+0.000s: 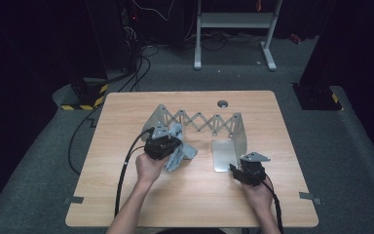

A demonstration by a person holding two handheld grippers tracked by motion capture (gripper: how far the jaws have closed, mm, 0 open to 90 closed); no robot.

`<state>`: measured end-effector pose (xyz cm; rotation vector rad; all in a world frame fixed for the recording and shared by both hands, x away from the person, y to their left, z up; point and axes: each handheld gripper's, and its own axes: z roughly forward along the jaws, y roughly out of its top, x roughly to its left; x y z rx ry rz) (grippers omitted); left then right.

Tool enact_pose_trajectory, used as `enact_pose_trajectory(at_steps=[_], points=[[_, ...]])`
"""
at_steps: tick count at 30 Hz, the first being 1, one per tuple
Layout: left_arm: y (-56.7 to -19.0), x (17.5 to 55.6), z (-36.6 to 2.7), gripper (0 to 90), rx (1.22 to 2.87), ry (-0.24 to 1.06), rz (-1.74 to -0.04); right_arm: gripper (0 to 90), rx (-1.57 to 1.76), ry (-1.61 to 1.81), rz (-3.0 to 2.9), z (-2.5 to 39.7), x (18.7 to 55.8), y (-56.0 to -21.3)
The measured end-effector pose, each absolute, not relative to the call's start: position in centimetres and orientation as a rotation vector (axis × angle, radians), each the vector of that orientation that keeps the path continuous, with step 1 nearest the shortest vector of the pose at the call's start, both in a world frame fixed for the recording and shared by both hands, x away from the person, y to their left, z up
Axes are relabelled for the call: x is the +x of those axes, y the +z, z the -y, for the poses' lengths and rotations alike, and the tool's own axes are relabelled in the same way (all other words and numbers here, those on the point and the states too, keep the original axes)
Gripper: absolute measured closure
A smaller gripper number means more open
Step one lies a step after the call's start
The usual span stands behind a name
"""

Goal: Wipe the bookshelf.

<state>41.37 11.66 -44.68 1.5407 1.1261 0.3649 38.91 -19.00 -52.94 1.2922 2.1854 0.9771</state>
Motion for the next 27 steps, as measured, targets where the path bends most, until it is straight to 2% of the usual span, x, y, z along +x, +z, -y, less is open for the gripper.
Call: enact_pose_trajectory(at_steps=[14,27], points=[[-48.3,43.2,-11.0,83.9,1.578,0.315,-1.222,49.2,1.294,0.977,-2.185,19.0,38.9,-52.9],[-52.3,44.9,-9.8,84.0,1.740,0.314,-1.282,49.2,1.294,0.977,-2.185,19.0,38.9,-52.9]])
